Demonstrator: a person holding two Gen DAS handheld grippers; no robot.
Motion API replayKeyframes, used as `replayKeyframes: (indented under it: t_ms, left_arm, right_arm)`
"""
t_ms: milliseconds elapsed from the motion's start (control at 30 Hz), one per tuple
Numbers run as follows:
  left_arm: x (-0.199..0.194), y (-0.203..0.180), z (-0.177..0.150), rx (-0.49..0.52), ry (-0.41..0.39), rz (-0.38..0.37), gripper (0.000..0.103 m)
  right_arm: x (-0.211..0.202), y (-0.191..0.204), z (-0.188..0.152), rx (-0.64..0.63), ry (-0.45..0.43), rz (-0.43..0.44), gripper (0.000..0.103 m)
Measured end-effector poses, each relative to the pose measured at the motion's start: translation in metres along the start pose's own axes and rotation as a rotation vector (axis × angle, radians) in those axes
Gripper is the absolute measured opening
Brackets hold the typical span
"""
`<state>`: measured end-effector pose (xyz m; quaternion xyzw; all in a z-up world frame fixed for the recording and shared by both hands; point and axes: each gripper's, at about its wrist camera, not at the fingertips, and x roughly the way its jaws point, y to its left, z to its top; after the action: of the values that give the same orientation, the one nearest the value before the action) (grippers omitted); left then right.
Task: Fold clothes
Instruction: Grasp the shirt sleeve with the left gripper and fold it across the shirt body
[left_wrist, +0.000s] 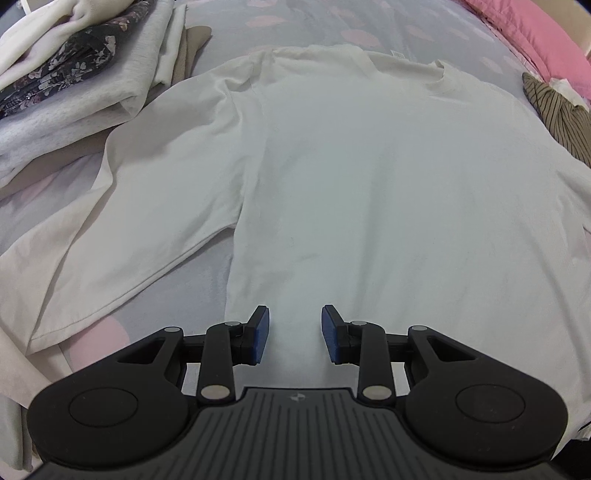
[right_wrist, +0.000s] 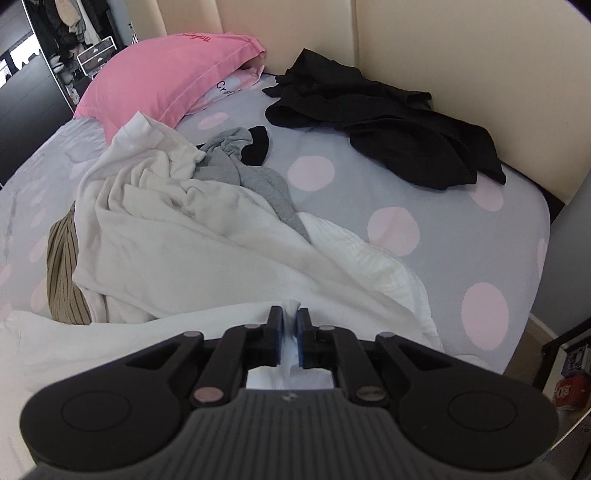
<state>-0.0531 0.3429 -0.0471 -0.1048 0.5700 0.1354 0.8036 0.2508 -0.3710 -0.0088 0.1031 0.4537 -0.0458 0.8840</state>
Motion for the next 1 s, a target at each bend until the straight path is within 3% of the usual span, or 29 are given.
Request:
replayKeyframes:
  t_ms: [67, 233, 433, 700, 867, 1000]
  left_arm:
    - [-0.001, 0.0, 0.0, 0.0, -0.005, 0.001, 0.029]
    - [-0.015, 0.014, -0.002, -0.049, -0.059, -0.026, 0.029]
    - [-0.036, 0.062, -0.021, -0.116, -0.116, 0.02, 0.029]
    - [-0.062, 0.143, -0.059, -0.31, -0.161, 0.106, 0.029]
    - [-0.058, 0.161, -0.08, -0.347, -0.126, 0.134, 0.04]
    - [-0.044, 0.164, -0.093, -0.393, -0.066, 0.205, 0.041]
  right_arm:
    - [-0.008, 0.001, -0.001, -0.005, -0.026, -0.013, 0.034]
    - [-0.032, 0.023, -0.007, -0.042, -0.068, 0.025, 0.039]
    - [-0.051, 0.098, -0.027, -0.131, -0.05, 0.21, 0.062]
    - [-0.051, 0.223, -0.092, -0.233, 0.091, 0.478, 0.064]
    - [-0.036, 0.278, -0.133, -0.329, 0.252, 0.535, 0.064]
    - [-0.035, 0.302, -0.145, -0.385, 0.276, 0.541, 0.064]
